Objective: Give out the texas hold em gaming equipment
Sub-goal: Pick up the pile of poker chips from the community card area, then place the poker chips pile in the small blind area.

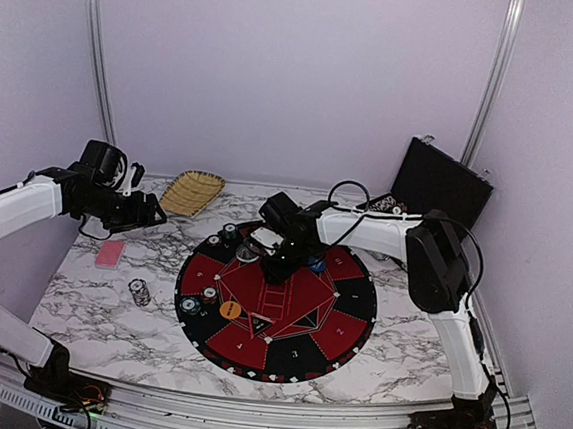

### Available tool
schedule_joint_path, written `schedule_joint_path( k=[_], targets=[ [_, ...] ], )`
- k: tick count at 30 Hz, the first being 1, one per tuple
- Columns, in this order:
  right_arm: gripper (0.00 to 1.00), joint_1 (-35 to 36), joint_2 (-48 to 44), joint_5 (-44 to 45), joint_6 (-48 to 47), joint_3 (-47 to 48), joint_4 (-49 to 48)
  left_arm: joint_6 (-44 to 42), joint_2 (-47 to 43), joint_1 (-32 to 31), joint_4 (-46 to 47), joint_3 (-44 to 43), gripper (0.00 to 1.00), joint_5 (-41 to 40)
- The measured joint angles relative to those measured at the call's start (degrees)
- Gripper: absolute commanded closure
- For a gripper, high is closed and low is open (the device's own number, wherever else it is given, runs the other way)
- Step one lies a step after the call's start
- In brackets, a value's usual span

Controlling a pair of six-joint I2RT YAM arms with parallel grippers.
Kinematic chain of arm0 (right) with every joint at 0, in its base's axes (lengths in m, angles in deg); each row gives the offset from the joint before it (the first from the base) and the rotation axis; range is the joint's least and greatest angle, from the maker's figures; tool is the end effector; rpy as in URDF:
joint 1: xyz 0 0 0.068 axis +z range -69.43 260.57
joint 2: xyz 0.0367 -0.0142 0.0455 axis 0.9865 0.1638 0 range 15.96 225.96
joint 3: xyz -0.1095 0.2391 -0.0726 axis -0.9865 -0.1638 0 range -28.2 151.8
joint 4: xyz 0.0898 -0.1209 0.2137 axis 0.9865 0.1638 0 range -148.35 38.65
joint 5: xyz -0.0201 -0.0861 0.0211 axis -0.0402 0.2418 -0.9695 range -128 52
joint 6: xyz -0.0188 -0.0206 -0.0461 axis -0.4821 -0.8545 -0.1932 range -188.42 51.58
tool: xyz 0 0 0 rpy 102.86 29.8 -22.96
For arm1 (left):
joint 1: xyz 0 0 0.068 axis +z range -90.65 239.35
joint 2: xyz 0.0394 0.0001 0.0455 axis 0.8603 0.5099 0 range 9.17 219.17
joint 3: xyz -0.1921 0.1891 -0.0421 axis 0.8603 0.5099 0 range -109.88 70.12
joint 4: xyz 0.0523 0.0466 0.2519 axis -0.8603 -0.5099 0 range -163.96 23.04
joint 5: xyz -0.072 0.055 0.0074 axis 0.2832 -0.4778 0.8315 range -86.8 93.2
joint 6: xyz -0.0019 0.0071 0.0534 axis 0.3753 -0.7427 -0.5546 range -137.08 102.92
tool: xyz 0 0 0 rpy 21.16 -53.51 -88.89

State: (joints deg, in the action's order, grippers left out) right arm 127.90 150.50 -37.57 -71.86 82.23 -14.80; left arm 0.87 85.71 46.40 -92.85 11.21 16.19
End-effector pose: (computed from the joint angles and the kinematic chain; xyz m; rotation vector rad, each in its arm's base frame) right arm 0.3358 0.3636 0.1550 -1.1860 2.5040 0.1950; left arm 0.2799 -0.0726 0.2784 0.0123 2.3673 -0.5301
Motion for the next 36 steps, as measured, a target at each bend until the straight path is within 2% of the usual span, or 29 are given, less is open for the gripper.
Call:
schedule_joint_path(
  k=[6, 18, 36],
  targets=[
    [0.82, -2.89, 0.87, 1.46, 0.17, 3.69, 0.52, 0.0, 0.0, 0.09, 0.02, 0.13, 0.19, 0.02],
    [0.82, -8.96, 9.46, 4.24, -2.36, 20.59, 2.54, 0.0, 0.61, 0.26, 0.37, 0.2, 0.19, 0.81],
    [0.83, -14.01, 14.6, 6.56, -7.15, 26.47, 1.62, -0.42, 1.14, 0.48, 0.39, 0.2, 0.19, 1.57]
  ],
)
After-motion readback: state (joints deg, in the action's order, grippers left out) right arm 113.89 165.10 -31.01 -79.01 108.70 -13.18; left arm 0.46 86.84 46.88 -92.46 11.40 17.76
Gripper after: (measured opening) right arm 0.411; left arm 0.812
